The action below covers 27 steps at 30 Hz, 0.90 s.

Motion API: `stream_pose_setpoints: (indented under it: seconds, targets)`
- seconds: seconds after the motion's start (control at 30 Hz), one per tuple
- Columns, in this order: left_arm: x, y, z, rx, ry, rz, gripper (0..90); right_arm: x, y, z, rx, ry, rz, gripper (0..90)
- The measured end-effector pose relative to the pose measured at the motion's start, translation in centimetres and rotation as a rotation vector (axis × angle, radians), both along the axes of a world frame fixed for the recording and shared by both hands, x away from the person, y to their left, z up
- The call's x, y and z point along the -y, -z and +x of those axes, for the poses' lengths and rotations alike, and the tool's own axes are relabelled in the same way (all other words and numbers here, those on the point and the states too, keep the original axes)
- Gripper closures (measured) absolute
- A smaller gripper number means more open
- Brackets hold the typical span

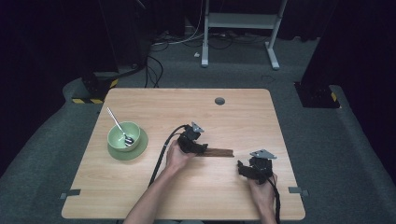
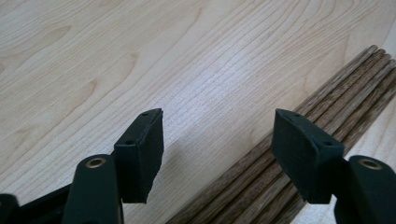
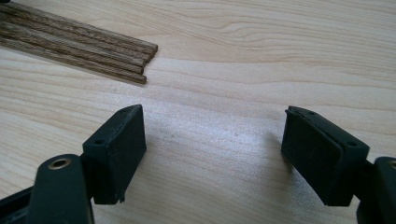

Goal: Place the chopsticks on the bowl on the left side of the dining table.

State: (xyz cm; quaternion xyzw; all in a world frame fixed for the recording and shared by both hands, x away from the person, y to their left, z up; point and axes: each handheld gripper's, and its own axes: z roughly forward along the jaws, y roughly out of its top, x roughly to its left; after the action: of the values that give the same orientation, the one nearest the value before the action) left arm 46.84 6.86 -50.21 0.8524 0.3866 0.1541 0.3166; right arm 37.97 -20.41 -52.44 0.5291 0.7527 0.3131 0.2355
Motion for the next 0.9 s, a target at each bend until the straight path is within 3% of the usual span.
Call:
stream_pose_setpoints:
  seconds: [0.9]
  targets:
    - [-1.3, 0.6, 0.2, -0.018, -0.019, -0.017, 33.8, 0.0, 0.0, 0.0, 0.0, 0.0, 0.0, 21.6]
